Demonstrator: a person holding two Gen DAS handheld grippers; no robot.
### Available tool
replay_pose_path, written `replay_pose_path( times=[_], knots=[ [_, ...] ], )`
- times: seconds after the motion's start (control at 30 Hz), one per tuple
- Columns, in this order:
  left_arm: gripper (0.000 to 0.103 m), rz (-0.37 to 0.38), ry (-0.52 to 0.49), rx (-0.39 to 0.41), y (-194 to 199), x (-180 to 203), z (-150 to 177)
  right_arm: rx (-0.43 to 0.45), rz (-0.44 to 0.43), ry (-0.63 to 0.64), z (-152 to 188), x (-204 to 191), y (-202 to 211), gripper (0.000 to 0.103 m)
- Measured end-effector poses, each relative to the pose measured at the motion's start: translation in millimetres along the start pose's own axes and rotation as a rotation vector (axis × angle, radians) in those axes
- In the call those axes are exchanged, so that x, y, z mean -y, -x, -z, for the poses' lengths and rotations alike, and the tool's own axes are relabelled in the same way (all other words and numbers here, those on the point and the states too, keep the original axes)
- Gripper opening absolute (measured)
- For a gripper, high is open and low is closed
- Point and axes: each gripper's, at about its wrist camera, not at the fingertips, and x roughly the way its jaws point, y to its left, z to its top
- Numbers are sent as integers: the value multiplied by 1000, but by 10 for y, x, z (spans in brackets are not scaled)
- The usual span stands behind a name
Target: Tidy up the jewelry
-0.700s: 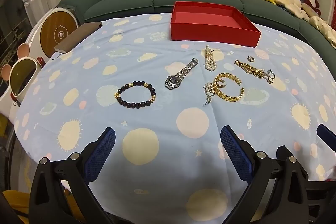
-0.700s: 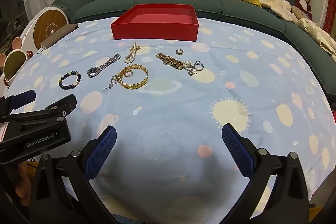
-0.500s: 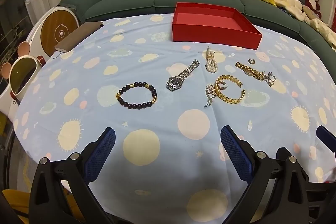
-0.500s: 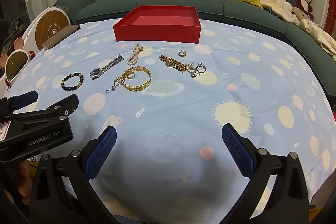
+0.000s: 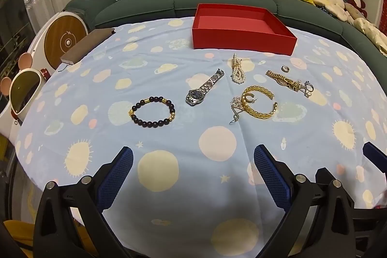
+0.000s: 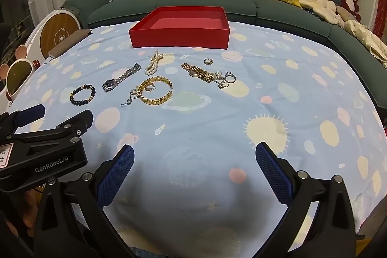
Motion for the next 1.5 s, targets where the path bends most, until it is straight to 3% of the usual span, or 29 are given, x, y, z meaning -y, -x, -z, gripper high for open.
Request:
replay_pose_path(
  times=[1.5],
  knots=[
    [96,-9,-10,-3,-17,4,35,7,2,-20,-16,52,23,98]
  ],
)
